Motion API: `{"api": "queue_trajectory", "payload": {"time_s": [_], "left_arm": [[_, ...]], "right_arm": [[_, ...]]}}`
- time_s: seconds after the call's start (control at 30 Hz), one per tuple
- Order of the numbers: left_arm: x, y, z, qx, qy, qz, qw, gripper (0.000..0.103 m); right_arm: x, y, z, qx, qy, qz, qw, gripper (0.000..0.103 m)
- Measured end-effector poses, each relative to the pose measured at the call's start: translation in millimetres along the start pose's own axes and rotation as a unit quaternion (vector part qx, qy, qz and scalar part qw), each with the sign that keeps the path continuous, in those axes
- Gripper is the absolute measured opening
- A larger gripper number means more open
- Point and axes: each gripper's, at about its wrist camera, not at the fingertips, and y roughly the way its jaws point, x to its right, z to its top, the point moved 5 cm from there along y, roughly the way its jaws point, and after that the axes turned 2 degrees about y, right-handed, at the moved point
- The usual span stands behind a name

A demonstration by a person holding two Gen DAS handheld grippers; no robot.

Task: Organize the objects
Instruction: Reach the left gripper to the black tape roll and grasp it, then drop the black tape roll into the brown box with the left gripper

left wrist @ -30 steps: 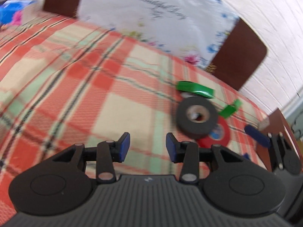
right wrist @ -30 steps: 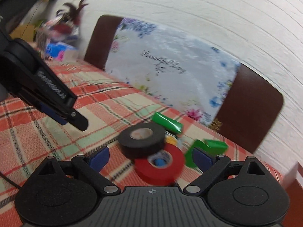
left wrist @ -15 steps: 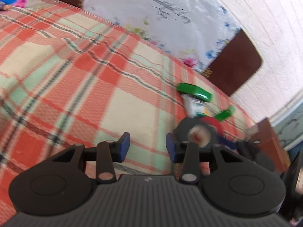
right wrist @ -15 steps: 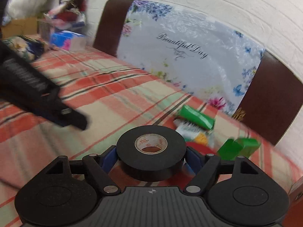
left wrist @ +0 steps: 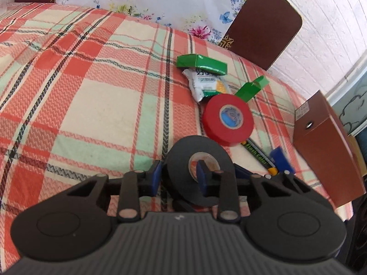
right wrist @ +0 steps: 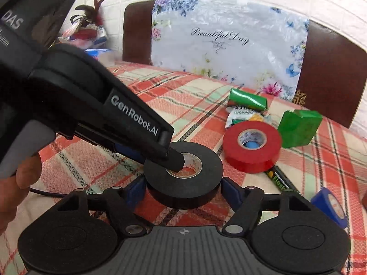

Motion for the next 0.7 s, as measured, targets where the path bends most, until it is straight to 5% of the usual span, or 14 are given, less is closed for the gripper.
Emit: {"api": "queue_trajectory", "payload": {"time_s": [0.13, 0.37, 0.7], "left_arm": [[30, -17, 18, 0.027, 0.022, -0.012, 0.9993, 0.034], [140, -10, 59, 0.059, 0.126, -0.056, 0.9887, 0.034], [300, 59, 63, 0.044, 0.24, -0.12, 0.9622, 0.034]], "right_arm": [[11, -22, 9, 0.054, -0.011, -0.024, 0.998, 0.07], [76, -73, 31, 0.142, -0.014, -0.139, 0.98, 0.07], [219, -128, 13, 0.162, 0.101, -0.252, 0.949, 0.07]]}}
